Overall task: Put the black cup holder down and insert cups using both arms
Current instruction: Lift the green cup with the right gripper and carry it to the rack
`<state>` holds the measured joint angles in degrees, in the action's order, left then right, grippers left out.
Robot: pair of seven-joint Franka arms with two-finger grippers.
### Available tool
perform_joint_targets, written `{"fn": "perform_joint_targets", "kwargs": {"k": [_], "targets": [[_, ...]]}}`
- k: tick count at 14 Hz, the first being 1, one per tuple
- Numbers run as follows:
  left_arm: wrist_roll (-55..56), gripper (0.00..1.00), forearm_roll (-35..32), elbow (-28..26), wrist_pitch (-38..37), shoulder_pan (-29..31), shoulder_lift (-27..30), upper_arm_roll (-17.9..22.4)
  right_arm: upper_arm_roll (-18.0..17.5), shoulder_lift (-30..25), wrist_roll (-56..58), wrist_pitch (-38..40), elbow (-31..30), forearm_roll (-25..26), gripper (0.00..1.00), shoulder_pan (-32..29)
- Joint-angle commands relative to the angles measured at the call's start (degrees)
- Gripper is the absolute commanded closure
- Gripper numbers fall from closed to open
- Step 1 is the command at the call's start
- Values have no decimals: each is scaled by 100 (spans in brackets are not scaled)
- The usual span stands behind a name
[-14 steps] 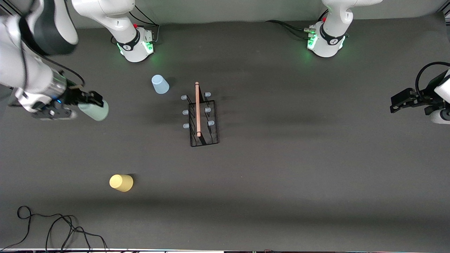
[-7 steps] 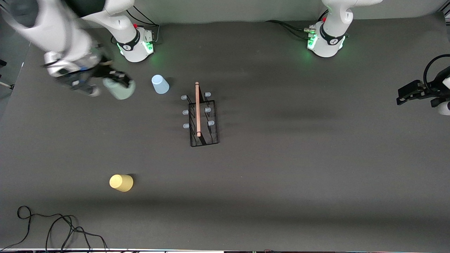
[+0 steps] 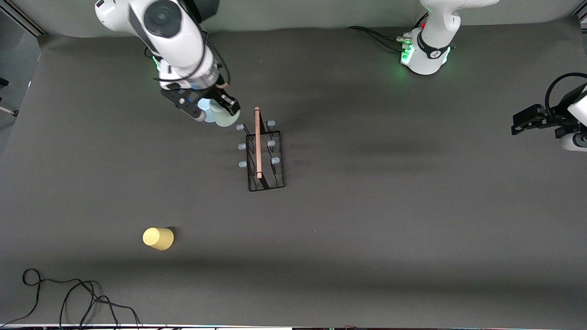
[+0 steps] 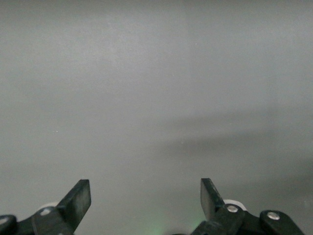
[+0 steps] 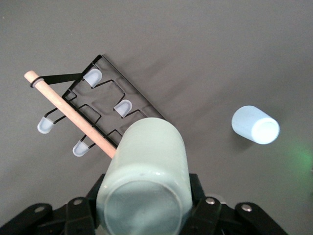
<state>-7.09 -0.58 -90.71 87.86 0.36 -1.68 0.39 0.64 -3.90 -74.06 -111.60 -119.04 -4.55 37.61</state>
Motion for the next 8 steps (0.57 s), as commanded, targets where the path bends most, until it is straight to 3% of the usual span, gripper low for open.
{"fn": "perform_joint_targets", "kwargs": {"k": [1, 8], "targets": [[-90, 0, -30, 1, -225, -80, 89, 23, 77, -94, -91, -685, -636, -90, 80, 62], [-38, 0, -30, -8, -243, -185, 89, 23, 77, 846, -320, -1846, -971, -107, 80, 256]]}}
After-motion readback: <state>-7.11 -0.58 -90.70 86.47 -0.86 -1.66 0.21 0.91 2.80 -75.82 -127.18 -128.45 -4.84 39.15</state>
